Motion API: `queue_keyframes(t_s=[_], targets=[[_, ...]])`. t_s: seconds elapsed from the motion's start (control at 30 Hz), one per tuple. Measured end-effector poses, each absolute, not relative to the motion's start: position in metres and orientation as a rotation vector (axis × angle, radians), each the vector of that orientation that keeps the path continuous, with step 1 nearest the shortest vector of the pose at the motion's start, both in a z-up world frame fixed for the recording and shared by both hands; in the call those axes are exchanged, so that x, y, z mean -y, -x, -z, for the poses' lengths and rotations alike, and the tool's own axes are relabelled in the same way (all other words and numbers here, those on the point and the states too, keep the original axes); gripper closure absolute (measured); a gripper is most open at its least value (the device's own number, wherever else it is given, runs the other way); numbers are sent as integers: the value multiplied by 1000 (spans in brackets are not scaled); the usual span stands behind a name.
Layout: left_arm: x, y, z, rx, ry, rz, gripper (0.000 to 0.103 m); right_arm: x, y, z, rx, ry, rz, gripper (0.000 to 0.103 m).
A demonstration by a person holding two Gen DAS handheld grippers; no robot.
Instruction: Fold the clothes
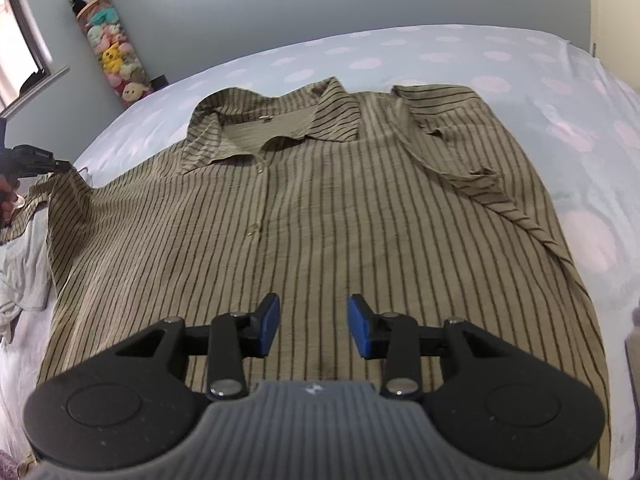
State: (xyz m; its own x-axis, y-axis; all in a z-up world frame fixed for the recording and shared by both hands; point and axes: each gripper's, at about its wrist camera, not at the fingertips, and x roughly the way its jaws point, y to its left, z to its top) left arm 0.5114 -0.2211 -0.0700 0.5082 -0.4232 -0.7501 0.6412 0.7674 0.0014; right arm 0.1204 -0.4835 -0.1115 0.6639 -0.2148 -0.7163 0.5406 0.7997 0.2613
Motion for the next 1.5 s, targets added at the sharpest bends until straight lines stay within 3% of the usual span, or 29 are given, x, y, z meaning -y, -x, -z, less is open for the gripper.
queue_keyframes(t_s=[0.3,0.37,0.5,0.57,0.77,1.0,1.17,1.33,1.5], targets=[[285,-499,128,-945,-290,759,100,498,-97,107,-736,-484,514,61],[288,-500,138,-974,-288,756,85,500,-93,105,-739,-483,523,61],[269,-496,127,-937,-254,764,72,500,-88,102,-745,-466,534,60],[251,-489,112,-902,-254,771,59,501,-87,103,-744,-469,531,60],[193,-458,108,-902,-263,764,51,492,-94,106,-731,-487,492,60],[132,-423,139,-983,-225,743,55,471,-97,98,-728,-468,448,60],[123,-406,145,-919,-161,762,87,462,-92,87,-729,-439,462,54],[137,-382,132,-812,-277,862,90,457,-86,76,-734,-408,475,52],[154,-375,151,-924,-364,913,90,452,-85,82,-767,-425,469,52]])
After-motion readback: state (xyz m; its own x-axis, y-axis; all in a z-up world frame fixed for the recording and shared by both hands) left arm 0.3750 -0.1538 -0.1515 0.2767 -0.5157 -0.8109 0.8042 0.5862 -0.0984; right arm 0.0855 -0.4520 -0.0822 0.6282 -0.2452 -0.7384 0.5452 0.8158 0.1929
